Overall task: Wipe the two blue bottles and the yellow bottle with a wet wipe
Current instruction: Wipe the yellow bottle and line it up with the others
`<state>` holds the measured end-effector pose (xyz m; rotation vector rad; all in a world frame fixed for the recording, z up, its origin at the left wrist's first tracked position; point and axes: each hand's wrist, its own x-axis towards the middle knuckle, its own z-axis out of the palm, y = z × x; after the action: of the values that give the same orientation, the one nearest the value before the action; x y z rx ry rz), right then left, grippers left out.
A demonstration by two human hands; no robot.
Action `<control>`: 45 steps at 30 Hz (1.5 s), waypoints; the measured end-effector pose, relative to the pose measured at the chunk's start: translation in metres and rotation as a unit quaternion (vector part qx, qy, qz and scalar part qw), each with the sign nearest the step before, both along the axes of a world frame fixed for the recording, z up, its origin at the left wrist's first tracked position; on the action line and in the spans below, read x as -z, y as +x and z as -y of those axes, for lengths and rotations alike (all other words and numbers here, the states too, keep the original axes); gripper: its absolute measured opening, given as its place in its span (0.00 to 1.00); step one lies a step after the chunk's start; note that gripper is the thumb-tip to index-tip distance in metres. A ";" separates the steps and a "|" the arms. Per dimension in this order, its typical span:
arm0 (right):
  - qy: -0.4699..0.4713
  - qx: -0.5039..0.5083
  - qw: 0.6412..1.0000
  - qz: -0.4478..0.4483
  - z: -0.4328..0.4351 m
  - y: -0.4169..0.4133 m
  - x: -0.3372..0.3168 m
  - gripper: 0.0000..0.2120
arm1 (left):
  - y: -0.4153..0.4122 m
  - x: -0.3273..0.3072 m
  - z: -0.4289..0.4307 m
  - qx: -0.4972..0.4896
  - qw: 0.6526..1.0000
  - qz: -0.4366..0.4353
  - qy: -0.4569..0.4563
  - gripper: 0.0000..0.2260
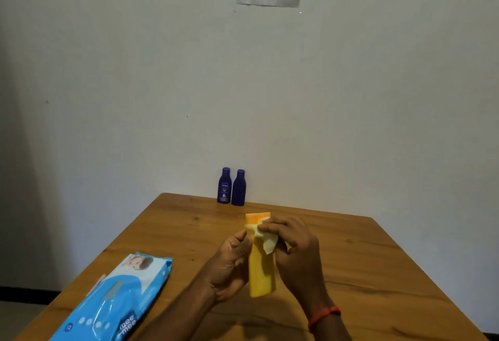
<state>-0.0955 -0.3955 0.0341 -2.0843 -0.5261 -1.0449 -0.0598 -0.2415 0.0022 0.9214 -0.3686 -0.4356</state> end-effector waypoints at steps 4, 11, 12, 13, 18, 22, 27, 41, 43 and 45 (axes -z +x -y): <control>-0.004 0.028 0.999 -0.034 -0.005 -0.014 0.031 0.20 | 0.001 -0.007 -0.001 -0.007 1.000 -0.012 -0.013 0.30; -0.041 0.000 0.998 -0.042 0.000 -0.019 0.029 0.15 | -0.001 -0.004 -0.003 0.004 1.000 -0.021 -0.016 0.29; -0.026 0.013 0.999 -0.024 0.000 -0.016 0.020 0.13 | -0.002 -0.003 -0.001 0.009 1.000 -0.019 -0.019 0.28; -0.017 0.020 1.000 -0.010 0.000 -0.011 0.009 0.12 | -0.003 -0.003 0.000 0.011 1.000 -0.016 -0.020 0.27; -0.019 0.023 0.999 -0.019 -0.006 0.003 -0.026 0.12 | -0.005 -0.007 -0.001 0.035 0.999 0.005 -0.022 0.25; -0.005 -0.011 0.999 -0.046 -0.006 -0.010 -0.010 0.12 | -0.001 -0.011 -0.005 0.032 0.999 -0.009 -0.032 0.31; -0.022 -0.061 0.994 -0.088 0.003 -0.040 0.034 0.20 | 0.002 -0.009 -0.011 0.033 0.999 -0.017 -0.025 0.44; 0.033 -0.013 0.999 -0.018 0.003 0.002 -0.029 0.16 | 0.001 -0.016 -0.005 0.008 0.999 -0.011 -0.051 0.37; 0.048 -0.012 0.998 -0.024 0.003 -0.001 -0.022 0.16 | 0.004 -0.017 -0.004 0.001 0.999 -0.011 -0.051 0.40; 0.047 -0.017 0.998 -0.041 0.006 -0.009 -0.006 0.17 | 0.006 -0.014 -0.004 0.011 0.999 -0.015 -0.051 0.42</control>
<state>-0.1041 -0.4018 0.0399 -2.0196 -0.4619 -0.9426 -0.0541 -0.2378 0.0160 0.8115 -0.3713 -0.4460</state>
